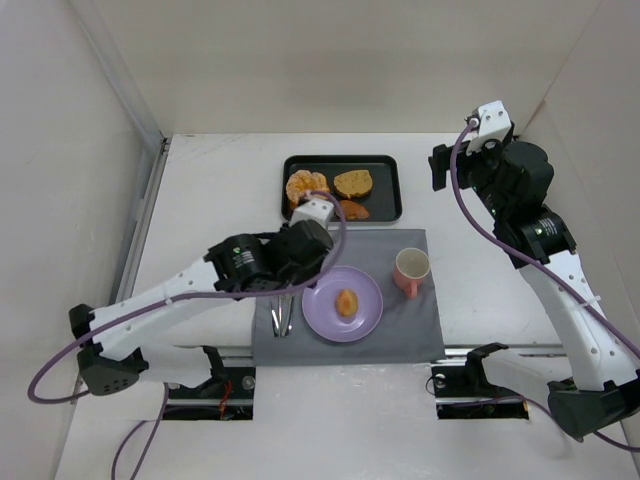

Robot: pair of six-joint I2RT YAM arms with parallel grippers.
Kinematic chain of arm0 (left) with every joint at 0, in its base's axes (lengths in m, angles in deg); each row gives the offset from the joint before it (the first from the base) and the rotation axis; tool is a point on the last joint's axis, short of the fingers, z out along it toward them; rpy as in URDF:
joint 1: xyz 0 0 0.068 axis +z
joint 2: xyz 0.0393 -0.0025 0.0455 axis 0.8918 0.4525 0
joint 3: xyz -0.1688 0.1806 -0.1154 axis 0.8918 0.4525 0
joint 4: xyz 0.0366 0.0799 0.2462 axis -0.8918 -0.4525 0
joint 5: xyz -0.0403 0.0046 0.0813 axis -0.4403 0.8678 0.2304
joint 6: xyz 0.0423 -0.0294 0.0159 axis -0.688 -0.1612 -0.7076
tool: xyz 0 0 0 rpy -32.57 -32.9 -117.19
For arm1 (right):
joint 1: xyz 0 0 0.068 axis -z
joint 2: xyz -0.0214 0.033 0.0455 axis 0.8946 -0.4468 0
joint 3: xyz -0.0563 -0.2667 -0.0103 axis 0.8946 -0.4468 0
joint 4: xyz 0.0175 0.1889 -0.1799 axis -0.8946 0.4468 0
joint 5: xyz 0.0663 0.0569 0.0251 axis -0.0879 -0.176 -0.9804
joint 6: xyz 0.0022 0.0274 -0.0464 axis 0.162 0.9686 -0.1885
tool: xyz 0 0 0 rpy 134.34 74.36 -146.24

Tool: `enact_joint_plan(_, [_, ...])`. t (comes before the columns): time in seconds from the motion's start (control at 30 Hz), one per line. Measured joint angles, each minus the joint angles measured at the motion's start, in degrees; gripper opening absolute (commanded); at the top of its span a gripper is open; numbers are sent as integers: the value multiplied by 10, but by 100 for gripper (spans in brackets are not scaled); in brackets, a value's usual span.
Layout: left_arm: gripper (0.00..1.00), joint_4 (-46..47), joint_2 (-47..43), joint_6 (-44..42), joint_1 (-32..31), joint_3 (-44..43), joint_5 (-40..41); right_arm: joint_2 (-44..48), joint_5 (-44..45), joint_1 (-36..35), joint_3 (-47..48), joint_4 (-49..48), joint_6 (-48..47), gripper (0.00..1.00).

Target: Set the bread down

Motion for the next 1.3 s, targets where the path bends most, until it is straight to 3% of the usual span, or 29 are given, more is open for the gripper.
enact_joint_plan(0.13, [36,44,-45,-42,99,26,9,0,-2,0,0,0,0,100])
enact_joint_plan(0.3, [36,130,-55,-128,288,67,-11,1,-6,0,0,0,0,100])
enact_joint_plan(0.5, [36,236,-7,-198,480,105,-52,5,-18,0,-2,0,0,100])
enact_joint_plan(0.63, [36,304,50,-221,568,125,-84,12,-26,0,-7,0,0,100])
enact_joint_plan(0.93, [36,377,147,-242,654,145,-133,15,-41,0,-9,0,0,100])
enact_joint_plan(1.3, [41,412,239,-257,676,145,-149,15,-44,0,-9,0,0,100])
